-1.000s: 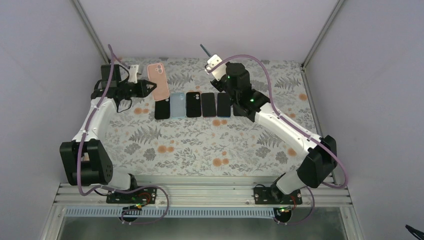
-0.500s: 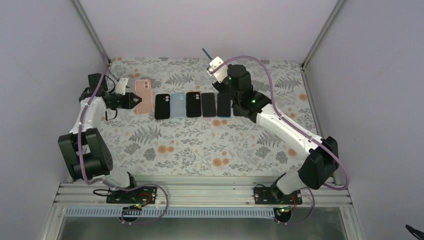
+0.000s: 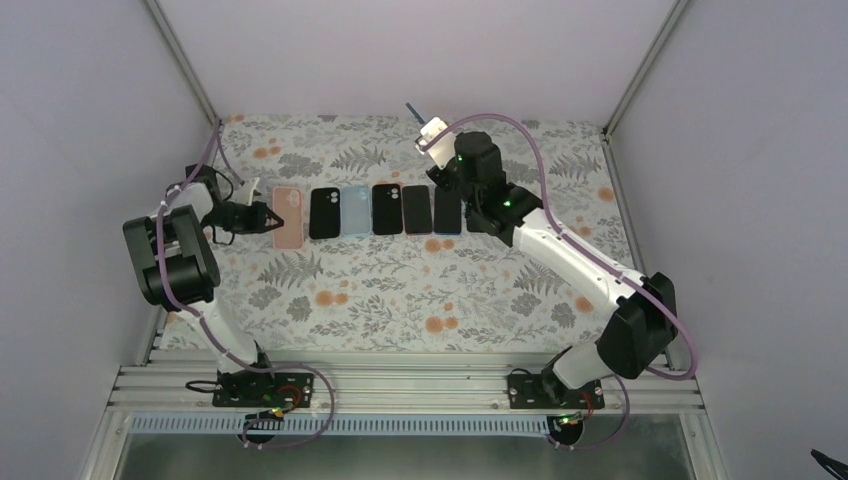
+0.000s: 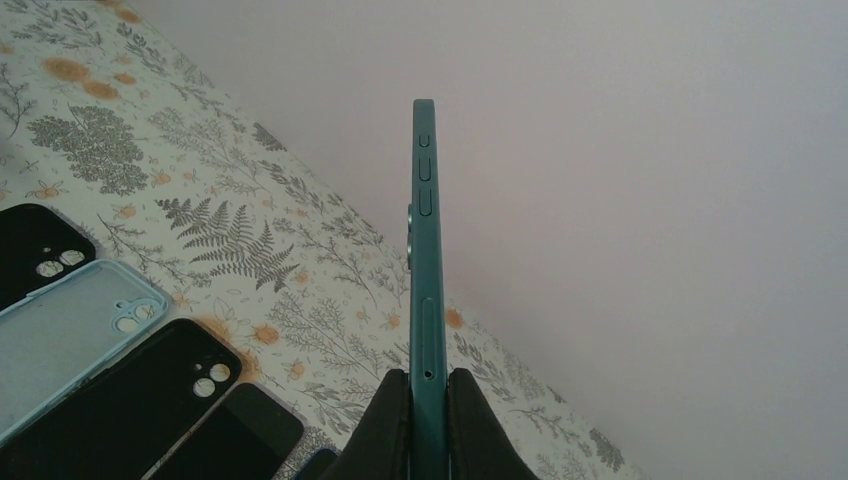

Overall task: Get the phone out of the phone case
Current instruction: Place the phone case at the center of the board.

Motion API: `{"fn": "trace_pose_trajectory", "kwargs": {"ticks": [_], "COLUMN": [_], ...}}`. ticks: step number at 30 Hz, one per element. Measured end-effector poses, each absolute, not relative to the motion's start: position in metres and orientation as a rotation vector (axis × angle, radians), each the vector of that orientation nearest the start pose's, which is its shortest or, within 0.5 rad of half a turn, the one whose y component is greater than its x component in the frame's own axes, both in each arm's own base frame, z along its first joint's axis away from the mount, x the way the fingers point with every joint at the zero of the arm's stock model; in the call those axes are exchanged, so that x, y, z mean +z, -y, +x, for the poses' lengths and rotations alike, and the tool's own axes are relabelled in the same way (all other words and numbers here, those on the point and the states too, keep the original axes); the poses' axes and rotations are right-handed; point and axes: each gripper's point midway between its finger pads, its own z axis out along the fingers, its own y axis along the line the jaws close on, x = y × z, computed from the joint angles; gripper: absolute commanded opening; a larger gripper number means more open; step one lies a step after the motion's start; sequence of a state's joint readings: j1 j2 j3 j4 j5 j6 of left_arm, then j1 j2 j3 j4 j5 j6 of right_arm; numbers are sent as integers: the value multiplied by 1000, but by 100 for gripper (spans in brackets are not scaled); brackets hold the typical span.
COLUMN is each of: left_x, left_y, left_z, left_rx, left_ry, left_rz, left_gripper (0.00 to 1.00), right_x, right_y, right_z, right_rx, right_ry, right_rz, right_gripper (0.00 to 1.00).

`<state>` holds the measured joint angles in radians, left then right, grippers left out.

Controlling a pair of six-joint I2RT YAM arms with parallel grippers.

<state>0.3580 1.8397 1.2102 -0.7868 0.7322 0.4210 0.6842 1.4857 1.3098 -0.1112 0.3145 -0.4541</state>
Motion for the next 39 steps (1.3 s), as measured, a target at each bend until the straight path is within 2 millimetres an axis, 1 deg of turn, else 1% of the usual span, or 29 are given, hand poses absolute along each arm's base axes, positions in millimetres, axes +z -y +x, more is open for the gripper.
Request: {"fn": "trace_pose_trajectory", "kwargs": {"ticks": [6,16,27,36,39], "left_x": [57,37,28,27,27], "left_y": [-20,-29,-30,-28,-27], "left_z": [386,394,398,403,405], "left_rx": [-887,-888,-822,-779,-767], "left_ry": [-2621,-2681,-2752,-2785,-2792], "left_rz": [140,67,3,-32,-43], "left_gripper": [2,3,3,4,8], "right_x": [325,324,321,319,318], "right_y": [-259,-257,-255,-255,-255], "right_z": [404,405,406,406,406], "right_rx": [-124,-117,-119,-116,-113], "right_ry": [-1667,-1671,-1685,-1688,-1690], "right_rz": [-800,-795,-797,-800,-803], "right_gripper": [4,4,4,4,4]}}
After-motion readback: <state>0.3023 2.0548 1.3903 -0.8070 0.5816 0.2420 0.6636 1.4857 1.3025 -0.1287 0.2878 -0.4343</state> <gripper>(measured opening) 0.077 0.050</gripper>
